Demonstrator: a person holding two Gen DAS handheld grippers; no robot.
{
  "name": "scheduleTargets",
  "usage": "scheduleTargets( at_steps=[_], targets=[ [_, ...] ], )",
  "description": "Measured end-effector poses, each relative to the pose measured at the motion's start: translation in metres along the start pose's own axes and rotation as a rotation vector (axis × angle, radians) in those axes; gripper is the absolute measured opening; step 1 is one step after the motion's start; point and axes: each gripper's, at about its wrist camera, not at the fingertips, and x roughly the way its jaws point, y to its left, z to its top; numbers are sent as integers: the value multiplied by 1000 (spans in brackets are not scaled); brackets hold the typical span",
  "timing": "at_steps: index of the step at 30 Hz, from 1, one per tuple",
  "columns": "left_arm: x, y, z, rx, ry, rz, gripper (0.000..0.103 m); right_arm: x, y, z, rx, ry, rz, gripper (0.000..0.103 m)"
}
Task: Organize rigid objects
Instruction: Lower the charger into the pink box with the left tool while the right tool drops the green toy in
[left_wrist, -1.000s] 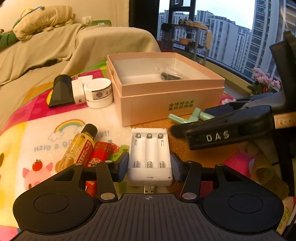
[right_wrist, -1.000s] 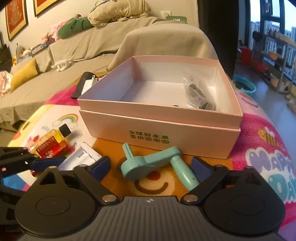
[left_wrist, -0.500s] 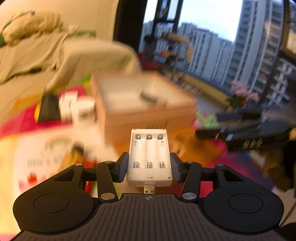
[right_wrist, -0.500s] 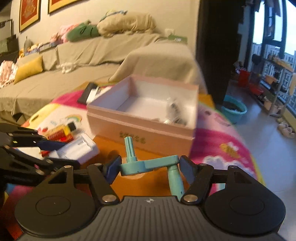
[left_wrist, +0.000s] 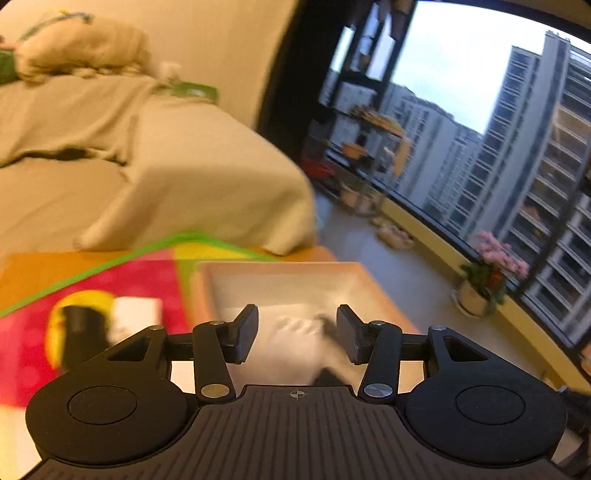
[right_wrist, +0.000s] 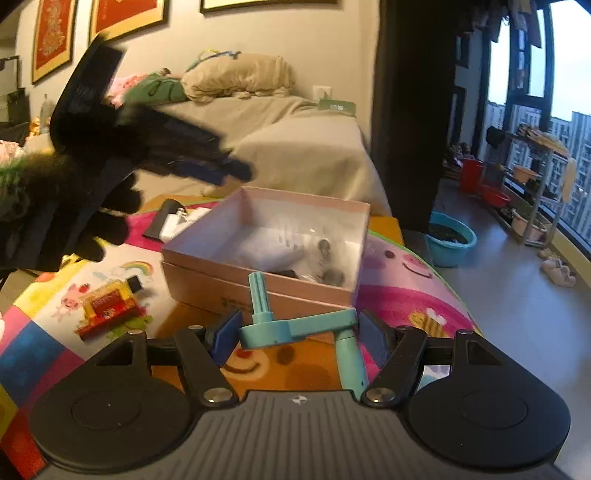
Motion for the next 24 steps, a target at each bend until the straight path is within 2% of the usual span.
scheduleTargets(
  at_steps=[3, 5, 8, 12, 14, 16, 19, 24],
  targets=[
    [-30, 18, -25, -17, -24, 2, 51, 3, -5, 3, 24, 19, -12, 69],
    [-56, 28, -46, -3, -33, 28, 51, 11, -5, 14, 38, 24, 11, 69],
    [-86, 46, -69, -2, -14, 74, 51, 29, 0, 45, 49, 4, 83, 69],
    [-110, 58, -94, -23, 39, 75, 51, 63, 18, 101, 58, -84, 157, 70],
    [-116, 60, -102, -5, 56, 85, 51, 80, 28, 127, 84, -73, 181, 79],
    [-119, 62, -108, 5, 61, 92, 51, 87, 39, 139, 89, -75, 181, 79],
    [-116, 70, -116, -14, 62, 76, 51, 80, 62, 124, 12, -72, 208, 83],
    [-100, 70, -127, -62, 66, 30, 51, 67, 96, 56, -135, 1, 184, 84]
  ],
)
